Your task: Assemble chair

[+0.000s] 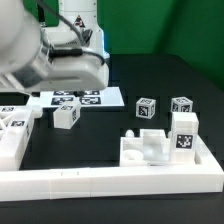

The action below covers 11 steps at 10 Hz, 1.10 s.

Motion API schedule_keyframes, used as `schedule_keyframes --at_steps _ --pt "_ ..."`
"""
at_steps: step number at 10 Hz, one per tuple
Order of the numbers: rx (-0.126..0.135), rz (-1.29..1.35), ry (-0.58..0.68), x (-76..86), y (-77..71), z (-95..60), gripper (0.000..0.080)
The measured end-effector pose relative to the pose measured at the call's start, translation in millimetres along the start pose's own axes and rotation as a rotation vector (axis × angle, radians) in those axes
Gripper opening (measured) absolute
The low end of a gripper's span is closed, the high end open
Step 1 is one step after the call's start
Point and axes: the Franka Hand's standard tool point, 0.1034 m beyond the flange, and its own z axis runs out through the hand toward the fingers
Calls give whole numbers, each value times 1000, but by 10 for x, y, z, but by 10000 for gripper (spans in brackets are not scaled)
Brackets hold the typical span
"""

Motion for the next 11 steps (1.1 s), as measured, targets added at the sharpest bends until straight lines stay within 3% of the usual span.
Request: schedule_keyframes --at_steps 5,10,11 --pt "-16 2 -8 192 1 227 649" --pt "-26 3 -23 218 -10 429 649" --pt "-27 3 -22 219 -10 429 560"
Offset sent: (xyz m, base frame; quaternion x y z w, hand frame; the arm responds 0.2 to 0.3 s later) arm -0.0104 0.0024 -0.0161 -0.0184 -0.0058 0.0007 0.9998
